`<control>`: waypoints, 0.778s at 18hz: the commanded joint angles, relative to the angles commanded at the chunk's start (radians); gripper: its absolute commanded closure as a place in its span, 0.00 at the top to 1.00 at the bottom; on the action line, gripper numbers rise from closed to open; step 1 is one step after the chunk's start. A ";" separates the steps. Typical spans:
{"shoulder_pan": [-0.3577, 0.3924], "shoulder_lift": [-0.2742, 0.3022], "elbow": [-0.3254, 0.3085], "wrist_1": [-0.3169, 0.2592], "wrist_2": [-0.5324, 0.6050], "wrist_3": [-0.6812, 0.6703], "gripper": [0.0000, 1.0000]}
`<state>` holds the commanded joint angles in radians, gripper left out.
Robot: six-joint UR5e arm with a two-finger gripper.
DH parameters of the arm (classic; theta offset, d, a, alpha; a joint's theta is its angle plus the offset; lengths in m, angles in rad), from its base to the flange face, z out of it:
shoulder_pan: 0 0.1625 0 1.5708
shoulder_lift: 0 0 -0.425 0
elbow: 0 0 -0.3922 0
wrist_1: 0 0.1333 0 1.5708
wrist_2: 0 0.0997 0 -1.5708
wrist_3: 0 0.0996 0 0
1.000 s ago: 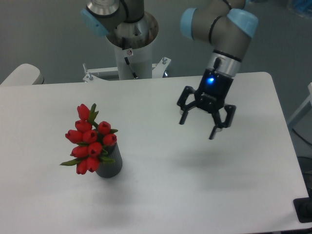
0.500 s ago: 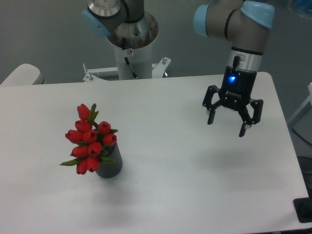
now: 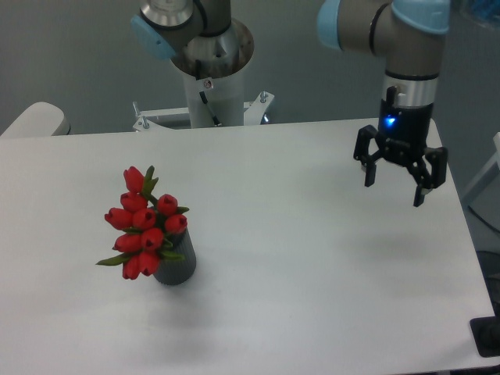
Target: Insert the flowers into the vase
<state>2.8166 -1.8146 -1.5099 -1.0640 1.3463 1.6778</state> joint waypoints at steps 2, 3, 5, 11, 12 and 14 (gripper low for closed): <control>-0.051 -0.018 0.068 -0.079 0.117 0.051 1.00; -0.065 -0.026 0.089 -0.103 0.148 0.059 1.00; -0.080 -0.041 0.125 -0.134 0.172 0.060 1.00; -0.107 -0.074 0.206 -0.202 0.223 0.062 1.00; -0.112 -0.074 0.206 -0.200 0.223 0.062 1.00; -0.114 -0.074 0.206 -0.197 0.223 0.060 1.00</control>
<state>2.7029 -1.8883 -1.3039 -1.2609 1.5693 1.7380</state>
